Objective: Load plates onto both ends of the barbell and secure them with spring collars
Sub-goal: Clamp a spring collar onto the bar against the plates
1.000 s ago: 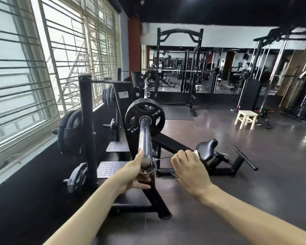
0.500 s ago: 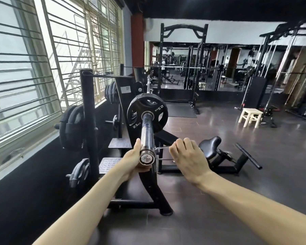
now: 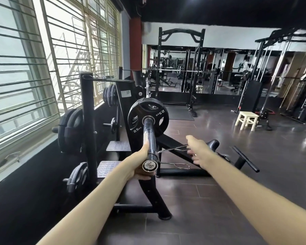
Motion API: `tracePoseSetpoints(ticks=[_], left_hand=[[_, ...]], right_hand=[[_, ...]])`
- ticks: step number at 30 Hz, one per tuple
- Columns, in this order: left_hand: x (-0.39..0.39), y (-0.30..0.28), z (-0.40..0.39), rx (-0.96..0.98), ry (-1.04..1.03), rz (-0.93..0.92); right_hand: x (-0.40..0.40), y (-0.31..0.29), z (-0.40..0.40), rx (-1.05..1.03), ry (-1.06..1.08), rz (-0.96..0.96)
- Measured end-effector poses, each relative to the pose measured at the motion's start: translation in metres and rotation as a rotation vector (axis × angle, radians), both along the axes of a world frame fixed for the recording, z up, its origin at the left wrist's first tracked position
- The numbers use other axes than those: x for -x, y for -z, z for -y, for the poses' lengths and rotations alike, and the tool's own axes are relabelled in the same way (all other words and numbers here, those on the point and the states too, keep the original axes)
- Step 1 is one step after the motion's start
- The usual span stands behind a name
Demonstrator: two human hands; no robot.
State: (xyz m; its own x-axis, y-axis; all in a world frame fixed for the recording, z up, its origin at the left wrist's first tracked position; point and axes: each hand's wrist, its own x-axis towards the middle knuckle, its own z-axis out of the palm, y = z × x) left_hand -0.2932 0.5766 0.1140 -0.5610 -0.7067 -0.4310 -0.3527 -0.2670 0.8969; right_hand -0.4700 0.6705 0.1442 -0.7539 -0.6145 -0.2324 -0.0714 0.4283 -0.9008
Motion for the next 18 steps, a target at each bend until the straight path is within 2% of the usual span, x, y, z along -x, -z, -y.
tracePoseSetpoints(ticks=[1,2,6,9,14,18], left_hand=[[-0.001,-0.002,-0.002,0.036,0.023,0.035],[-0.002,-0.003,-0.003,0.066,0.055,0.069],[-0.006,-0.001,-0.001,0.025,0.124,0.068],[-0.004,0.006,0.002,0.015,0.086,-0.021],[-0.006,0.016,0.007,-0.017,0.069,-0.042],[-0.017,0.017,0.018,-0.075,0.189,0.016]], right_hand=[[0.004,-0.004,0.002,-0.130,-0.064,0.176],[0.007,-0.005,0.002,-0.225,-0.136,0.272],[0.019,-0.006,-0.001,-0.338,-0.344,0.389],[0.027,-0.003,-0.003,-0.394,-0.425,0.368],[0.027,0.001,-0.002,-0.445,-0.442,0.190],[0.028,0.014,0.003,-0.390,-0.373,0.252]])
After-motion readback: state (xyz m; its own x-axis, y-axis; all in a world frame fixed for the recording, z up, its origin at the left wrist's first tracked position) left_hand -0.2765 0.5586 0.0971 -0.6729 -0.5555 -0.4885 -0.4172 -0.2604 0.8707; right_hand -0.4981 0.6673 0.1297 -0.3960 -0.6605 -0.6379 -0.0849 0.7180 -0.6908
